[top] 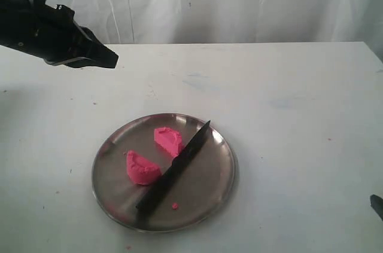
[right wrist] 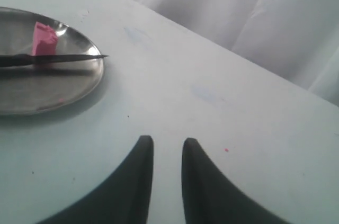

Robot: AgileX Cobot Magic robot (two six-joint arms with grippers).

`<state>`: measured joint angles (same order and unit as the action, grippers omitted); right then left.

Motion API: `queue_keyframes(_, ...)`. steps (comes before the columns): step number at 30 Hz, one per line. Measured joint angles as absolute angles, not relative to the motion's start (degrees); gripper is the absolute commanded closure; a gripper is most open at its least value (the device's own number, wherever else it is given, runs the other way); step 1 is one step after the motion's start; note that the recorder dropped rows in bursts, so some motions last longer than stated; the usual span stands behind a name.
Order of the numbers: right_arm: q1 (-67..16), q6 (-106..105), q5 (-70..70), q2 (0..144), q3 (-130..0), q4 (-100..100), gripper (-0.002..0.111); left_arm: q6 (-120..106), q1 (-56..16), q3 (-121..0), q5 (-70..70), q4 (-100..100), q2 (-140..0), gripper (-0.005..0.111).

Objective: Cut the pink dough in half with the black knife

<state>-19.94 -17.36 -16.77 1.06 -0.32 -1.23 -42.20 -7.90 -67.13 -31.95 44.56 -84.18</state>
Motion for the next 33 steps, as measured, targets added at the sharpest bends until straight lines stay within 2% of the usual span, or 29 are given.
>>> queue_keyframes(5, -17.4, -17.4, -20.0, 0.4, -0.3, -0.9, 0.089, -42.2, -7.9, -67.1, -31.9, 44.6, -84.2, 0.107)
queue_keyframes(21, -17.2, -17.5, -20.2, 0.4, -0.3, -1.7, 0.089, -42.2, -7.9, -67.1, -31.9, 44.6, -84.2, 0.107)
queue_keyframes(33, -17.2, -1.8, -10.7, 0.4, -0.3, -2.0, 0.089, -42.2, -7.9, -67.1, -31.9, 44.6, -84.2, 0.107)
